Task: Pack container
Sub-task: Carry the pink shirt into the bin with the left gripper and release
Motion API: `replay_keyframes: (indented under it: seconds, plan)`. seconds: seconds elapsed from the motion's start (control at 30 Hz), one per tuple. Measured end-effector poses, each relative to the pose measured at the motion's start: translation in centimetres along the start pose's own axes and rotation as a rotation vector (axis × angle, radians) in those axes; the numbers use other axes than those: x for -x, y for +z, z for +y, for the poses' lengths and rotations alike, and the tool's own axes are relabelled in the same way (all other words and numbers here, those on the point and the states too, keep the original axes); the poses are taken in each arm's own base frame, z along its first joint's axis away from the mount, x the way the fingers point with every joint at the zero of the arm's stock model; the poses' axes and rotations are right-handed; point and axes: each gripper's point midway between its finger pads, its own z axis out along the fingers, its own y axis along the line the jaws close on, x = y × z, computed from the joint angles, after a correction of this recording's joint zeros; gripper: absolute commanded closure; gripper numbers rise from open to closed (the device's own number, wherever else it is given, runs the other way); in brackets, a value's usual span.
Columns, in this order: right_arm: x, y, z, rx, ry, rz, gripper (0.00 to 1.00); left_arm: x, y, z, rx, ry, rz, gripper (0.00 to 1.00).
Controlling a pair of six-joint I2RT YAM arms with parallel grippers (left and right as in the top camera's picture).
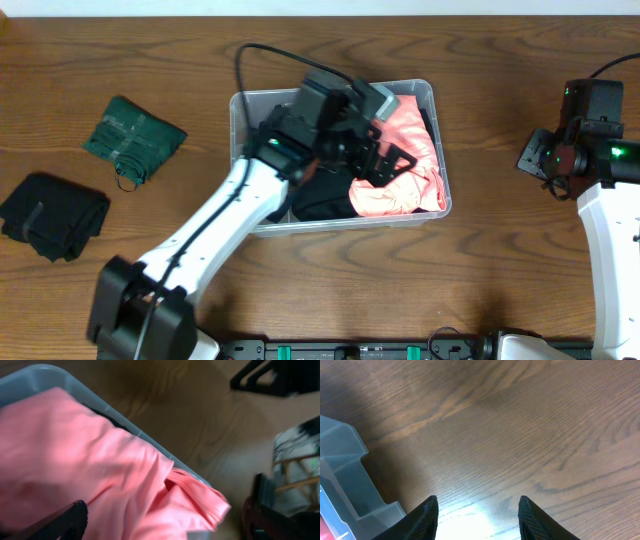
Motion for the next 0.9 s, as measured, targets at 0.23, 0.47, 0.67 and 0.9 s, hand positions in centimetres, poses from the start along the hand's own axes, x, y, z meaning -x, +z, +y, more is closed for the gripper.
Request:
replay_keyframes:
  seconds: [0.23,0.47,0.67,0.9]
  plan:
    - [-0.1,0.0,0.2,0.014,0.0,0.005,0.5,-3.6,6.2,5.5,0.101,0.016,0.079,0.02]
    - [-0.2,0.0,0.4,0.025,-0.015,0.009,0.5,-4.2,7.0,8.2,0.122,-0.024,0.092,0.02]
    - [-0.2,0.0,0.6,0.035,-0.019,0.011,0.5,-3.1,4.9,7.9,0.155,-0.025,0.071,0.02]
    - [-0.2,0.0,0.6,0.037,-0.022,0.01,0.5,1.4,-3.4,2.9,0.202,0.034,-0.037,0.02]
